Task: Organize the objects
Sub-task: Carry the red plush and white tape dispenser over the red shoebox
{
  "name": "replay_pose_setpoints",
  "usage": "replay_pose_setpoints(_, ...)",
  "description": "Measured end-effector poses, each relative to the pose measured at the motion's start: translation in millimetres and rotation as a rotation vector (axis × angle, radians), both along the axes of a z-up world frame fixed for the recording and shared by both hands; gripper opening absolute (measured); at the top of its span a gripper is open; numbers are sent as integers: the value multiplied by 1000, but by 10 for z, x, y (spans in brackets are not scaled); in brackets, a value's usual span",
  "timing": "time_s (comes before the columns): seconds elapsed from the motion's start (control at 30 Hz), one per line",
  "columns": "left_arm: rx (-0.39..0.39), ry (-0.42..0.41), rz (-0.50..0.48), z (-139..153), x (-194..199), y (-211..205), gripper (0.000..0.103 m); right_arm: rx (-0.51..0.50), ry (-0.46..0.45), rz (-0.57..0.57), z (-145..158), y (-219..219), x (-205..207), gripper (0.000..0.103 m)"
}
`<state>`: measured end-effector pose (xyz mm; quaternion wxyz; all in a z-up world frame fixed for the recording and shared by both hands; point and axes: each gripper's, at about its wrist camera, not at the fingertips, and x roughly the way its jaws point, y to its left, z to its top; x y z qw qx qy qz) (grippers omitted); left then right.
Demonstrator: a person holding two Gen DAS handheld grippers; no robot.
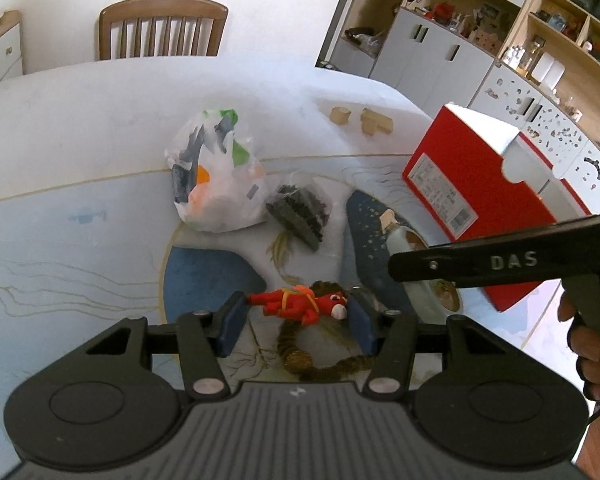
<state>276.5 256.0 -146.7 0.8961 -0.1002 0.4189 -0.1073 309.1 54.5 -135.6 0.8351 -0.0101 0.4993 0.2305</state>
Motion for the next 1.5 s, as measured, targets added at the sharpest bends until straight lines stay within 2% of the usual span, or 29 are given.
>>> replay_pose_setpoints(0.2,-9,-37,-7,229,-41,-72,55,30,-14,6,210,-136,-129,44)
replay_pose_setpoints(0.53,-16,-124,-64,820,-14,-283,55,46,-56,32,707,-400,-266,44)
replay_pose_setpoints(0.83,6,-186,-146,1184,75,-770,55,39,-112,3,1053,-873,-201,44)
replay_pose_setpoints(1.17,41,-215,-220,1381,238,-1565,55,52,-143,-48,1163,-1575,7,44)
replay_pose_setpoints(1.5,79,-191,-251,1296,526,-2332,55,53,-140,-86,1114,-2303,289,44)
